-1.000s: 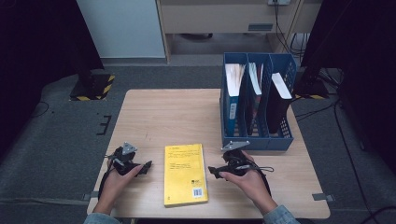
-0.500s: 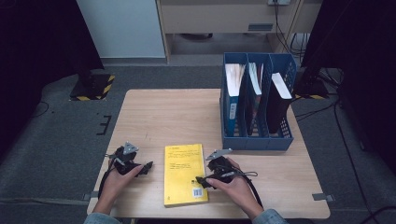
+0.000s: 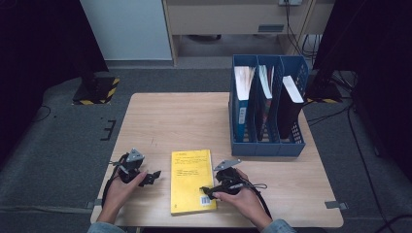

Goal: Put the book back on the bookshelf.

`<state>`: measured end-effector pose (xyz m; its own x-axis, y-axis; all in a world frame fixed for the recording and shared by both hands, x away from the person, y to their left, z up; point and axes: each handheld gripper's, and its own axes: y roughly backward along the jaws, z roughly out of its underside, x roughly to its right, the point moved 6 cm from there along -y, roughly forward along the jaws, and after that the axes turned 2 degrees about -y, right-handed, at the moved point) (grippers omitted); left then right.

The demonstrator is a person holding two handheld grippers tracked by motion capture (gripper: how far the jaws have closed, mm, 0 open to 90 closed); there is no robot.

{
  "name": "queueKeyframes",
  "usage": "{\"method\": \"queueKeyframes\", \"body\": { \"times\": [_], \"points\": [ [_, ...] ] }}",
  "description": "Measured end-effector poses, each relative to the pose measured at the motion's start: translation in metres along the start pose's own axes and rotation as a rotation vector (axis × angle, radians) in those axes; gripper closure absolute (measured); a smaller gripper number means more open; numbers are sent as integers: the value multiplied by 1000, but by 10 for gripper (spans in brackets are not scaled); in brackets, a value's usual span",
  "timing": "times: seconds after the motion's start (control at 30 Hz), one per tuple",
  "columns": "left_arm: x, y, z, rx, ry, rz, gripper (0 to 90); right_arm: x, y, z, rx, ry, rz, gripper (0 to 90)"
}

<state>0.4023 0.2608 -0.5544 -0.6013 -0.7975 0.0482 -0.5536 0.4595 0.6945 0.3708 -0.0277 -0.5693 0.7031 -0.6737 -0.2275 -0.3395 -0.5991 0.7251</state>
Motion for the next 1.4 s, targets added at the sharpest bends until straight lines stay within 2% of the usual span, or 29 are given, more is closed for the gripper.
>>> {"method": "queueKeyframes", "body": {
  "times": [0.07, 0.17, 0.27, 0.37, 0.43, 0.53, 0.63, 0.77, 0.8, 0.9, 1.07, 1.27, 1.4],
  "points": [
    [3, 7, -5, 37, 30, 1, 57, -1, 2, 2, -6, 5, -9, 124],
    [11, 9, -6, 25, 21, 4, 69, -3, 4, 4, -14, 21, -22, 153],
    [27, 6, -10, 12, 10, 16, 90, -6, 6, 6, -26, 26, -40, 202],
    [47, 2, -17, 28, 7, 60, 102, -8, 8, 6, -34, 34, -68, 255],
    [58, -1, -17, 16, -7, 78, 117, -10, 8, 7, -34, 33, -84, 280],
    [70, -9, -14, -6, -5, 117, 169, -12, 9, 7, -34, 38, -92, 300],
    [77, -14, -12, -37, -29, 121, 213, -14, 9, 7, -30, 48, -84, 312],
    [77, -20, -9, -65, -23, 129, 297, -16, 10, 7, -33, 70, -63, 329],
    [77, -21, -8, -65, 0, 146, 299, -16, 10, 7, -32, 69, -62, 329],
    [78, -22, -8, -71, 20, 183, 368, -16, 10, 7, -28, 66, -64, 329],
    [75, -25, -9, -86, 52, 209, 367, -17, 10, 7, -21, 57, -57, 327],
    [67, -33, -16, -66, 55, 193, 372, -17, 6, 4, -8, 42, -40, 328],
    [65, -36, -20, -45, 25, 172, 369, -15, 4, 2, 8, 37, -44, 327]
  ]
}}
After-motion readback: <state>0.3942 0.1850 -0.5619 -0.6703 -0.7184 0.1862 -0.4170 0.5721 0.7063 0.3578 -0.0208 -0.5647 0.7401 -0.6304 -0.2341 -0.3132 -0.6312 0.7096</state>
